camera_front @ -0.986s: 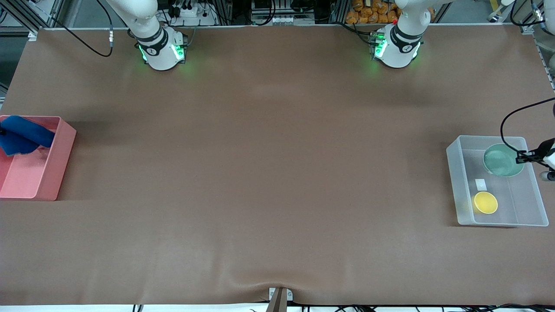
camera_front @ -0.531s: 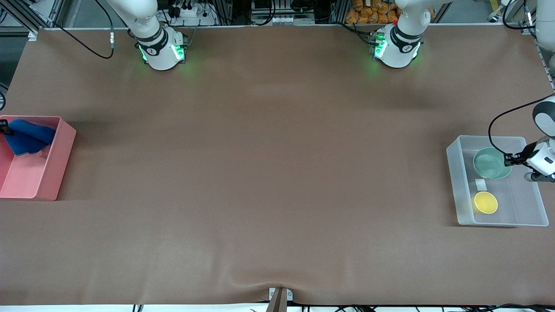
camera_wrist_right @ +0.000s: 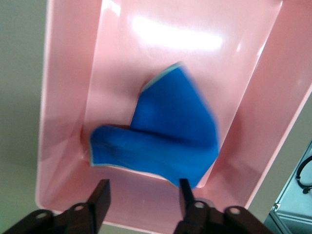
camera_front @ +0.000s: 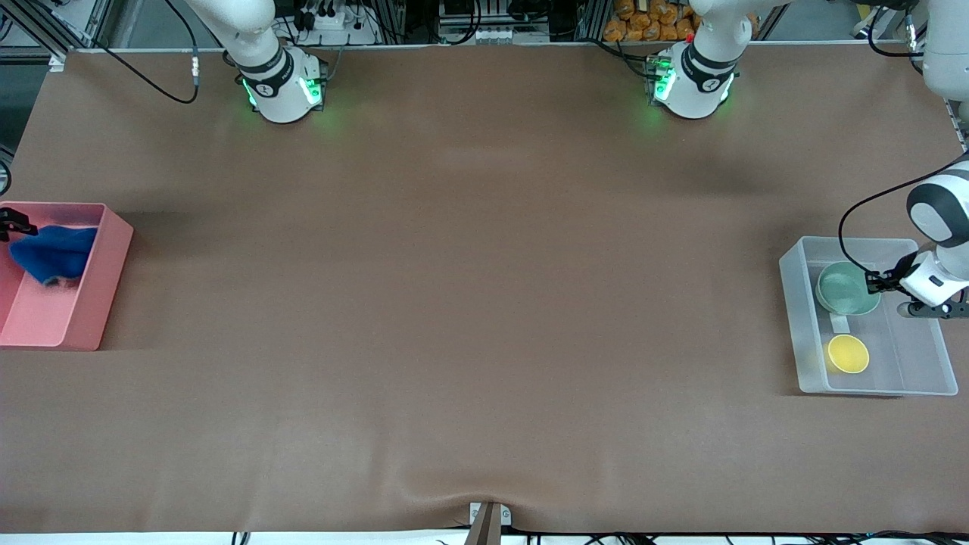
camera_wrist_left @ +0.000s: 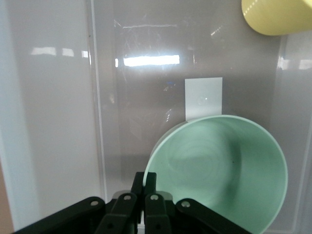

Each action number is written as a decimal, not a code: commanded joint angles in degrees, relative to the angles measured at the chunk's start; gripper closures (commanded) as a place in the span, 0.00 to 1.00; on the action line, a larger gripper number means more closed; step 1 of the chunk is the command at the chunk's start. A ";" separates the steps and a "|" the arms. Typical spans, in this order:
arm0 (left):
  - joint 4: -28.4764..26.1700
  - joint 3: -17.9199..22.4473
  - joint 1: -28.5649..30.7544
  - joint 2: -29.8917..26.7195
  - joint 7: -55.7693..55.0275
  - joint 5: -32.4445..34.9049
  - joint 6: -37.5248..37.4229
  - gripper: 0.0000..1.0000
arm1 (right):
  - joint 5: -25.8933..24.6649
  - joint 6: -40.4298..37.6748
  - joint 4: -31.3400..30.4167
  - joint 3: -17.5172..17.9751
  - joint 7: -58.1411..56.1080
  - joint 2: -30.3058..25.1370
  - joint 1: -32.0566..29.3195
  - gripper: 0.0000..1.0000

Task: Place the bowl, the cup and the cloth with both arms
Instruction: 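Place the bowl in the bin while the right gripper drops the cloth in the tray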

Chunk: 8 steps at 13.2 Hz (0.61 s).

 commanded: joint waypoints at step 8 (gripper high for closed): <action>4.82 0.42 -2.53 -3.55 1.99 -1.12 -4.72 0.00 | 4.45 -14.35 1.61 0.69 12.52 -11.34 7.13 0.00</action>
